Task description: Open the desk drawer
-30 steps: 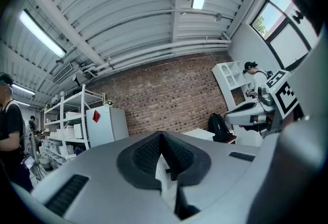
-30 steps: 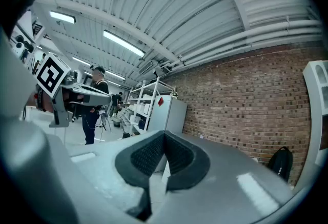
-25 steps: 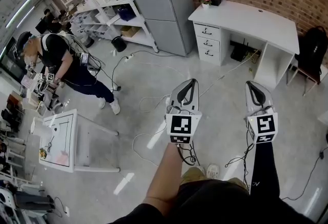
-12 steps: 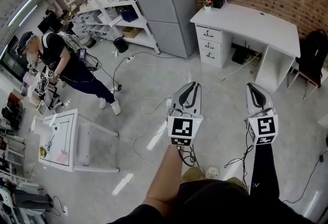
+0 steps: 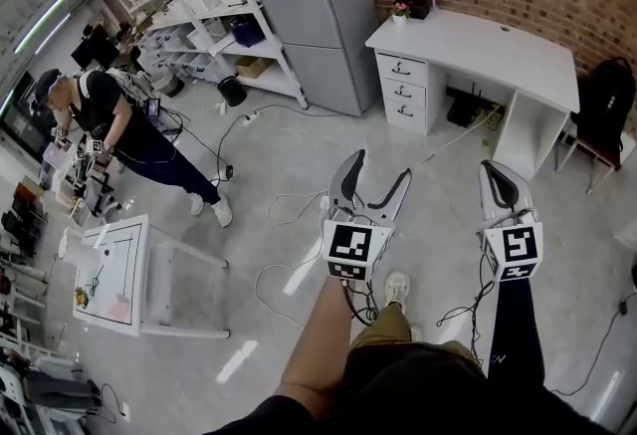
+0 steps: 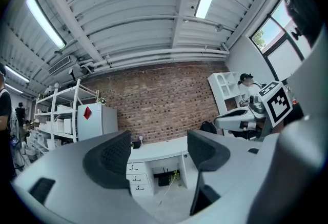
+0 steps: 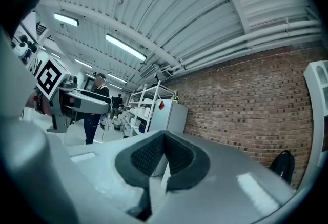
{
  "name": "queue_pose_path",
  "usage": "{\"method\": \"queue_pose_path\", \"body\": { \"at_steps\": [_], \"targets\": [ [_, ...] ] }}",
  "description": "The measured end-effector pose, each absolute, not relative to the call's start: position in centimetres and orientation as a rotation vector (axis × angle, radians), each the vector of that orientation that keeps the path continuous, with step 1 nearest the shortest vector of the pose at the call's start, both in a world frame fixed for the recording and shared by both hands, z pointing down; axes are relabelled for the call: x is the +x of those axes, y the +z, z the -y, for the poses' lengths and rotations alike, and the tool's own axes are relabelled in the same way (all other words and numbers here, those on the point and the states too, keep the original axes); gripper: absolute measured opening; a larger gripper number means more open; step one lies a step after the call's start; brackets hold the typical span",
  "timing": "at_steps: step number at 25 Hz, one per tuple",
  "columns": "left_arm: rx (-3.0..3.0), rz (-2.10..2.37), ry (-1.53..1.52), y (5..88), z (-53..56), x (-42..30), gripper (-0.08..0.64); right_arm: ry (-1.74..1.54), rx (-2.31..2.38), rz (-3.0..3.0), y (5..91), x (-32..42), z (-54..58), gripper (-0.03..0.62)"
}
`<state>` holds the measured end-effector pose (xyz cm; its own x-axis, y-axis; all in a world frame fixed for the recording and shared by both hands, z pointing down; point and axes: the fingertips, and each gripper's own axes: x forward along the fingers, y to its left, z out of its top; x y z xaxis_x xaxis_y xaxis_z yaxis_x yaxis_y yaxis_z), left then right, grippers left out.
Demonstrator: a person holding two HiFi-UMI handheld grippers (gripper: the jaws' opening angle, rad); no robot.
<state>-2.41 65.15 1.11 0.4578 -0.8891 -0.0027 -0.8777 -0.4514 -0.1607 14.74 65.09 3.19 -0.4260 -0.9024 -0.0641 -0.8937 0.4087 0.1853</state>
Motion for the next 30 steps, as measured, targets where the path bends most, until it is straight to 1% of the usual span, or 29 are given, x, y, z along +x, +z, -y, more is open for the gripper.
{"method": "queue_pose_path", "body": {
  "at_steps": [2,6,11,30],
  "targets": [
    [-2.576,-1.547,-0.108,1.2,-64.7,-2.1,0.356,-0.303,1.658,2.598,3.2,14.9,-64.7,-0.002],
    [-2.593,-1.525,-0.080,1.2,-63.7,-1.6,0.387,-0.308,1.664,2.600,3.1,15.2,-63.8,-0.002],
    [-2.605,-1.493,-0.057,1.3,-62.1,-1.0,0.442,-0.303,1.671,2.593,3.5,15.6,-62.4,-0.002],
    [-2.667,-1.453,-0.029,2.9,-49.0,-0.9,0.451,-0.328,1.687,2.505,4.8,15.6,-50.3,-0.002]
  ]
}}
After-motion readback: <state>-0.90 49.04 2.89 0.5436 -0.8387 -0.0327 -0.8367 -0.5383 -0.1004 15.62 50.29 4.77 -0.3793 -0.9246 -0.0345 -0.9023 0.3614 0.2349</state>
